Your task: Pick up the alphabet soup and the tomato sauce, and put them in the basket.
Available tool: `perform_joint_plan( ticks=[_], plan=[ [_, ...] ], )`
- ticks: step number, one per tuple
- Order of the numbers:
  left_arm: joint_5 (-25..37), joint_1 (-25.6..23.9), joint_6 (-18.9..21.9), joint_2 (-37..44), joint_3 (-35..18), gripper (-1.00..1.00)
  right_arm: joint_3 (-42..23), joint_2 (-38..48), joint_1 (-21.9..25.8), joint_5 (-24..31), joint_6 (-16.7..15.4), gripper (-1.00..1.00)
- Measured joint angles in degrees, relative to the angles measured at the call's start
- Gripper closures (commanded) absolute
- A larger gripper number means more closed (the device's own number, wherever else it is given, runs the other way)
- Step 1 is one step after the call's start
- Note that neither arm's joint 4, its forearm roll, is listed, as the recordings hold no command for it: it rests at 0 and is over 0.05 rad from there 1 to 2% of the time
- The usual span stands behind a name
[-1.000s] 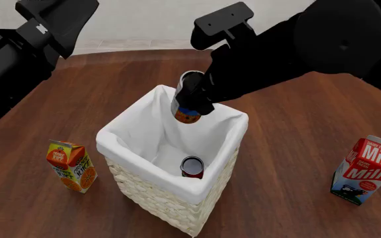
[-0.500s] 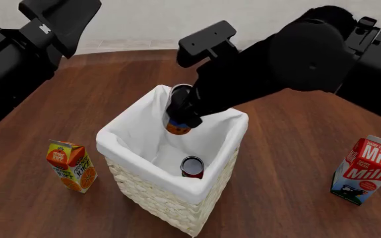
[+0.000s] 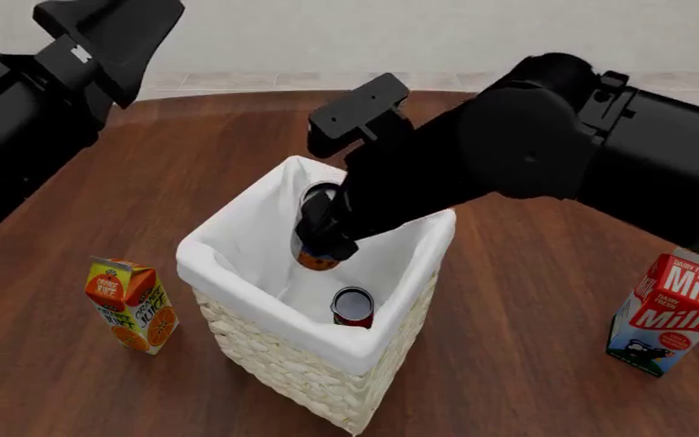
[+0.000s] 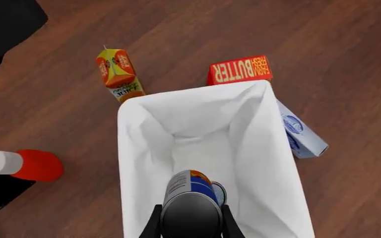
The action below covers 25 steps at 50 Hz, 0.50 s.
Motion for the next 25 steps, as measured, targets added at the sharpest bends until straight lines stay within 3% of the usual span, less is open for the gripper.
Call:
perform_joint_plan(
  ticks=[25],
  plan=[
    [0.01, 0.03, 0.0, -0.01, 0.02, -1.0, 3.1, 0.43, 0.91, -1.9, -0.68, 1.0]
  ],
)
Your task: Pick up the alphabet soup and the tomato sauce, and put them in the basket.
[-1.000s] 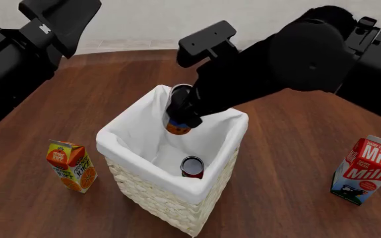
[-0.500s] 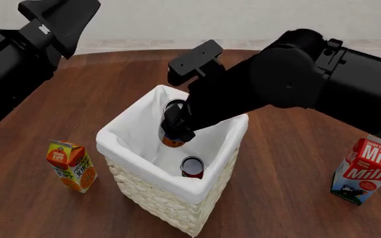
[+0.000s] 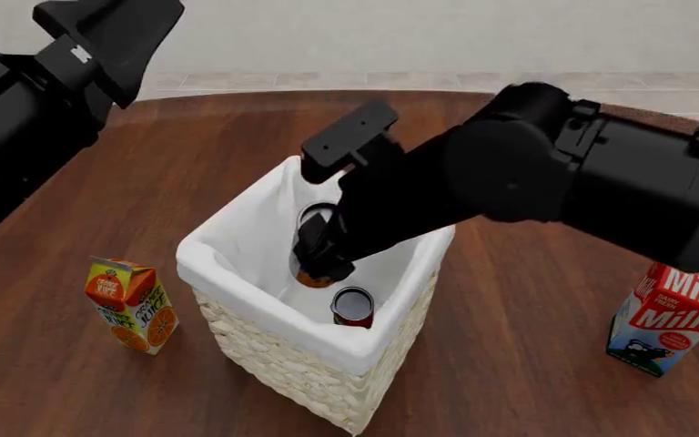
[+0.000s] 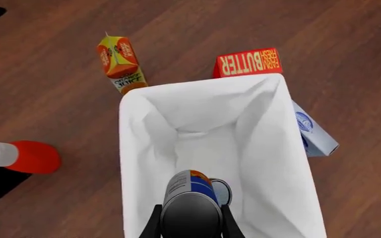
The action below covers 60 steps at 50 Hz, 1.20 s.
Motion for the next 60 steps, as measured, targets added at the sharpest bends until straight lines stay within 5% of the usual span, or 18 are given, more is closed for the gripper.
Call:
perform_joint_plan(
  ticks=[23, 24, 60],
  plan=[
    [0.0, 0.0, 0.0, 0.0, 0.0, -1.0, -0.47, 2.76, -0.47, -1.77, -1.98, 1.0],
    [0.0, 0.0, 0.0, 0.0, 0.0, -1.0, -0.53, 2.86, -0.52, -1.82, -2.04, -1.0],
    [0.0, 0.0, 0.0, 0.0, 0.0, -1.0, -1.97, 2.64, -1.14, -1.69, -2.42, -1.0]
  ],
)
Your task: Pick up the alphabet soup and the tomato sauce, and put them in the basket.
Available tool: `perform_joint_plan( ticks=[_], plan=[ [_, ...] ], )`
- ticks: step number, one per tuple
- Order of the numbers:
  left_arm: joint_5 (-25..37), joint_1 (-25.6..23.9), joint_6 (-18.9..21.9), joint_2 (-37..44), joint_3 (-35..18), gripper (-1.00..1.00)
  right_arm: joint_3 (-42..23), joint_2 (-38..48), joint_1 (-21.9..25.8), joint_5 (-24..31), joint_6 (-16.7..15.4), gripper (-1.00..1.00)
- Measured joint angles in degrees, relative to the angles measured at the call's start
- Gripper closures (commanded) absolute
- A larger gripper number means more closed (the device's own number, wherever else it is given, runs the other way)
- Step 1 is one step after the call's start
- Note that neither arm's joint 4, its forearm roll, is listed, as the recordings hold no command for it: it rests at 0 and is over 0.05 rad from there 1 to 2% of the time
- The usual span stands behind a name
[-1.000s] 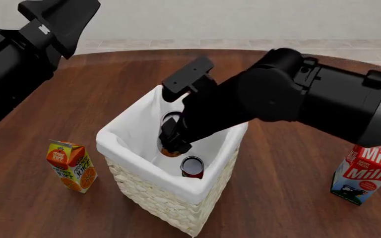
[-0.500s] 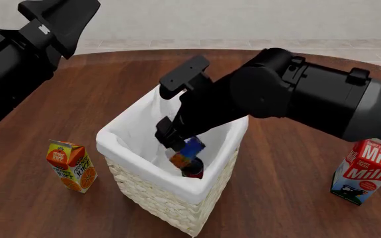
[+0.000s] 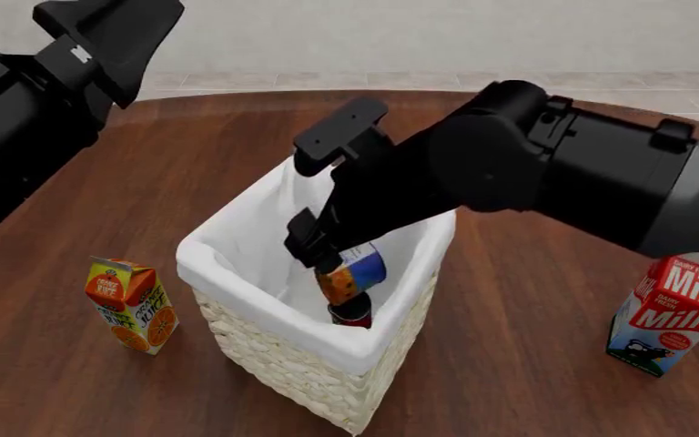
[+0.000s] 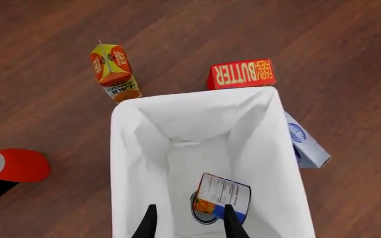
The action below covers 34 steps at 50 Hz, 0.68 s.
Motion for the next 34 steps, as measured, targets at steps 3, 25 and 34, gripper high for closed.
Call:
perform_joint_plan(
  ticks=[3, 25, 34],
  plan=[
    [0.0, 0.0, 0.0, 0.0, 0.0, -1.0, -0.12, -0.17, -0.02, 0.16, -0.06, -1.0],
    [0.0, 0.0, 0.0, 0.0, 0.0, -1.0, -3.49, -1.67, -0.89, 2.85, -0.83, -1.0],
    [0.0, 0.0, 0.0, 0.0, 0.0, -1.0, -5.32, -1.84, -1.31, 3.92, -1.18, -1.0]
  ],
)
